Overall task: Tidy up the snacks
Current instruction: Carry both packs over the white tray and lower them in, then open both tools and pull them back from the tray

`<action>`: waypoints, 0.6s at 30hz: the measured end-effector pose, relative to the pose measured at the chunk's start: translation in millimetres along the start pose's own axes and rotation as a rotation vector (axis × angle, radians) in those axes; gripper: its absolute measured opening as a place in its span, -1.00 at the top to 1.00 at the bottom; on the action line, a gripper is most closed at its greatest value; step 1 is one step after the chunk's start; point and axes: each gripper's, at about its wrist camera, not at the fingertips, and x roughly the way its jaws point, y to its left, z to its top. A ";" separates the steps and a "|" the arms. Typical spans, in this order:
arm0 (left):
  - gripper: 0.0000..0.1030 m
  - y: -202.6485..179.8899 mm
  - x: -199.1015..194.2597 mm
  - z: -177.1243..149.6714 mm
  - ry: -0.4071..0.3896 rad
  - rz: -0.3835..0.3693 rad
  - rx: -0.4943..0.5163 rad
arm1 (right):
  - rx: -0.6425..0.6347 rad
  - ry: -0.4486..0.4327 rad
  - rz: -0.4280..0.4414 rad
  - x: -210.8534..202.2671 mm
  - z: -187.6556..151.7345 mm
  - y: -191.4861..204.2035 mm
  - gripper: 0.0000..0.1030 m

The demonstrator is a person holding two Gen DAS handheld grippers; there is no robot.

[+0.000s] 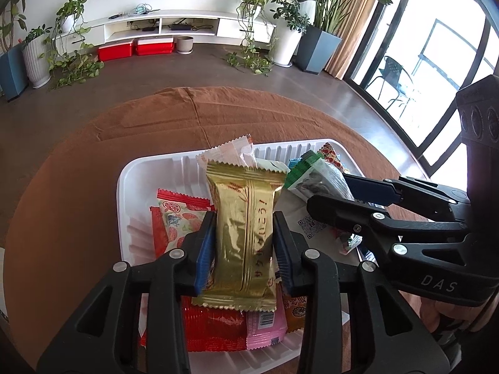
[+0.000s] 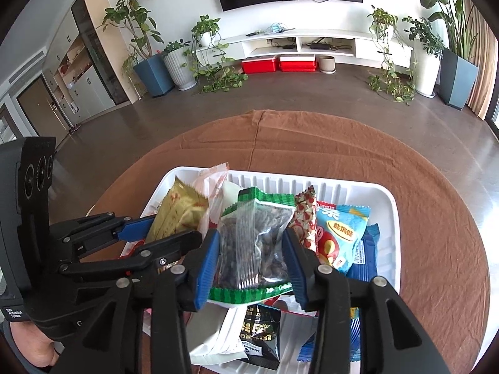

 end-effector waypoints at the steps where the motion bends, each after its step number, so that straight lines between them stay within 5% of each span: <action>1: 0.33 0.2 0.6 -0.3 0.000 0.001 0.000 | -0.001 -0.002 -0.002 -0.4 0.2 0.2 0.12; 18: 0.08 0.8 -8.8 -6.4 -0.028 0.023 -0.002 | -0.014 -0.034 -0.022 -13.0 -1.4 1.0 0.03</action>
